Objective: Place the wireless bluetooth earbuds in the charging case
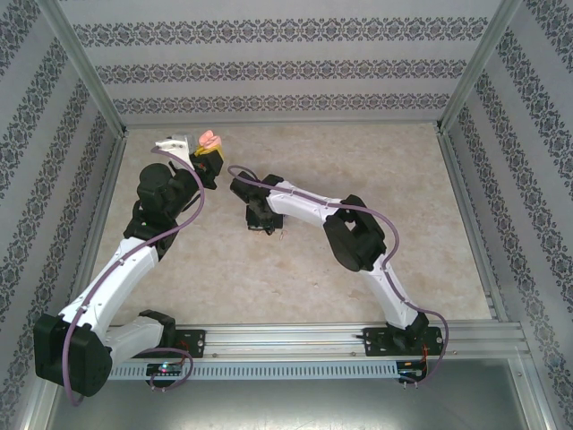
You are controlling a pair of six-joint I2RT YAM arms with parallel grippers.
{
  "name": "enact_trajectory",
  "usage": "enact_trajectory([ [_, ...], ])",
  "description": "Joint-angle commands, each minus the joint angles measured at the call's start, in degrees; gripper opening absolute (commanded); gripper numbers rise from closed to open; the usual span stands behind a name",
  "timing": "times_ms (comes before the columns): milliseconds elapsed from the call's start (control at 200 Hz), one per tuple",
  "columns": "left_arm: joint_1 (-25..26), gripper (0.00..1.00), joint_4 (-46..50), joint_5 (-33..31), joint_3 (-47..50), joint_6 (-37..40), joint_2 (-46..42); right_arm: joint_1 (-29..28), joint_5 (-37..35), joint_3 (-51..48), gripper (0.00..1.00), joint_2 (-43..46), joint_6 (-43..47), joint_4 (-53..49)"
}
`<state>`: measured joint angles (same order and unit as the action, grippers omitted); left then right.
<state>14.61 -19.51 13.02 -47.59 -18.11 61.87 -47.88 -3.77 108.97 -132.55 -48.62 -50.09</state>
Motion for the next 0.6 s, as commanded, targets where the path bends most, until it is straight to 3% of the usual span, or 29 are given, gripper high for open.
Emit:
enact_trajectory([
  [0,-0.07,0.00,-0.63,1.21,-1.45,-0.04,-0.70,-1.16,-2.62,-1.28,0.17,3.93,8.63,-0.08],
  [275,-0.10,0.00,0.21,1.17,-1.70,0.03,-0.96,-2.88,-2.24,-2.27,0.18,4.73,22.84,-6.17],
  [595,-0.07,0.00,-0.28,1.14,-1.57,-0.70,-1.07,-4.39,-1.02,0.28,0.19,0.31,28.20,-12.44],
])
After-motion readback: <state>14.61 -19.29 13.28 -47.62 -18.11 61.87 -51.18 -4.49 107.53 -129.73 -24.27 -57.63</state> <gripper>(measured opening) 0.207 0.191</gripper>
